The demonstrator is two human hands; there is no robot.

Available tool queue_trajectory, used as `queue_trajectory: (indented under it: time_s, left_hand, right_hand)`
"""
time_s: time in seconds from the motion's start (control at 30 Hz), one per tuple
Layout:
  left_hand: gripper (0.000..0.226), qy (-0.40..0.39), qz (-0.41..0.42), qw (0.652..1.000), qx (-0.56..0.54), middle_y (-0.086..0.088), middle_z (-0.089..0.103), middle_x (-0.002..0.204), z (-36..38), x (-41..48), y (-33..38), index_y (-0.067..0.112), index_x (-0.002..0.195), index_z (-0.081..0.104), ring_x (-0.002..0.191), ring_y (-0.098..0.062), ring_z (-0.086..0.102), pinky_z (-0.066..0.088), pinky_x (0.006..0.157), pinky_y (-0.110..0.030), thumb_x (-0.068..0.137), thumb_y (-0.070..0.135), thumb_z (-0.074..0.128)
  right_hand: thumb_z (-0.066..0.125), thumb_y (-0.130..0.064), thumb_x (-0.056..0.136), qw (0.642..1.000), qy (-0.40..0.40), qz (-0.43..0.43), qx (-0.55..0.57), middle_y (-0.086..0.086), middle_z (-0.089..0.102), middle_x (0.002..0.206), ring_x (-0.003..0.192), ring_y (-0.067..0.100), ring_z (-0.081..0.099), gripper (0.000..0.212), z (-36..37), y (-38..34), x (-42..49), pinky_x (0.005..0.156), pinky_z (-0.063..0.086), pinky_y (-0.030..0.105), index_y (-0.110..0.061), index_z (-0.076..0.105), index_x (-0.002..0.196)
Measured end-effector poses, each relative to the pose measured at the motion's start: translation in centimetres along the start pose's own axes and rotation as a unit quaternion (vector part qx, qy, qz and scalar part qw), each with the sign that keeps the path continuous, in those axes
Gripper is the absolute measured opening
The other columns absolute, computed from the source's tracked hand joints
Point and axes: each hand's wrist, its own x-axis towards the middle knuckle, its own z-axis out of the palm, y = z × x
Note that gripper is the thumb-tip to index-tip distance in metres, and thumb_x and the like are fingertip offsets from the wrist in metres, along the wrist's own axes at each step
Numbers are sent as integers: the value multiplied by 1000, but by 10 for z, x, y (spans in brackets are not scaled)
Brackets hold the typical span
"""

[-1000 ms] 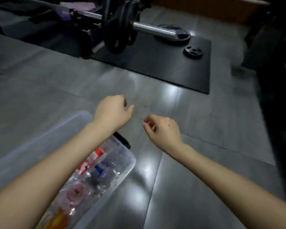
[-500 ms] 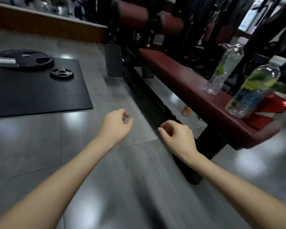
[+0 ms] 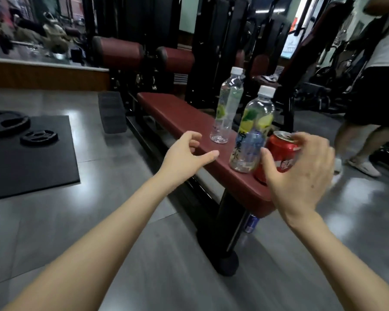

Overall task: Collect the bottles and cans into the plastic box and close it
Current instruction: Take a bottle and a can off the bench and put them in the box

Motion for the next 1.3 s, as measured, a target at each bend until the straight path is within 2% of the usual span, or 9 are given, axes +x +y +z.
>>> queue_trajectory:
  time_s: [0.07, 0.17, 0.27, 0.4, 0.53, 0.8, 0.9, 1.1, 1.3]
  left_hand:
    - [68, -24, -12, 999, -33, 5, 51, 127, 23, 14, 11, 27, 132, 42, 123, -15, 48, 40, 99, -29, 73, 42, 73]
    - [90, -63, -46, 993, -87, 0, 37, 147, 51, 34, 22, 28, 144, 25, 136, -17, 35, 31, 101, -28, 71, 33, 77]
    - [102, -95, -59, 988, -103, -1, 26, 154, 73, 50, 29, 29, 148, 15, 141, -19, 27, 27, 104, -31, 69, 25, 80]
    - [108, -113, -54, 988, -95, -1, 41, 148, 90, 66, 35, 27, 143, 29, 137, -19, 36, 28, 114, -36, 52, 29, 86]
    - [91, -65, -25, 995, -68, 2, 61, 126, 93, 72, 31, 21, 127, 50, 121, -19, 55, 42, 107, -43, 44, 36, 84]
    - [74, 16, -35, 995, -88, -2, 65, 118, 46, 39, 45, 25, 120, 51, 108, -21, 64, 51, 95, -50, 55, 32, 84]
    - [69, 44, -67, 994, -69, -4, 67, 115, 3, 10, 32, 23, 121, 51, 106, -25, 66, 50, 94, -56, 60, 28, 82]
    - [58, 177, -154, 972, -29, 5, 66, 104, -100, -81, -21, 22, 118, 52, 100, -18, 66, 51, 94, -49, 67, 24, 80]
    - [59, 278, -237, 931, 6, 5, 62, 105, -208, -194, -73, 18, 118, 50, 104, -19, 63, 53, 90, -45, 67, 24, 80]
  right_hand:
    - [68, -50, 72, 998, -35, 43, -11, 17, 55, 119, 107, 35, 51, 71, 2, 26, 12, 88, 33, 34, -10, 46, 127]
    - [73, -55, 68, 970, -184, 150, 59, 11, 36, 145, 133, 30, 38, 103, 14, 56, 20, 105, 35, 45, -21, 17, 147]
    - [74, -59, 64, 916, -273, 230, 185, 8, 37, 148, 132, 26, 44, 112, 26, 75, 21, 106, 39, 49, -31, 6, 147]
    - [74, -51, 70, 893, -295, 233, 248, 1, 50, 138, 124, 15, 49, 96, 37, 84, 24, 105, 38, 35, -25, 21, 145]
    - [73, -46, 74, 890, -282, 218, 285, -16, 57, 109, 103, 4, 53, 67, 44, 90, 27, 95, 43, 27, -22, 46, 131]
    - [69, -49, 73, 877, -231, 192, 376, -22, 60, 105, 102, -4, 58, 62, 32, 61, 25, 97, 47, 29, -25, 48, 126]
    - [67, -54, 69, 849, -283, 161, 416, -25, 59, 105, 104, -5, 58, 68, 26, 23, 11, 94, 47, 26, -29, 45, 129]
    - [73, -46, 70, 773, -416, 110, 466, -15, 63, 111, 104, 6, 61, 62, 34, -87, -59, 92, 47, 29, -29, 47, 124]
    - [74, -42, 71, 663, -542, 97, 507, -18, 61, 104, 102, 7, 61, 54, 33, -202, -139, 95, 51, 41, -34, 46, 117]
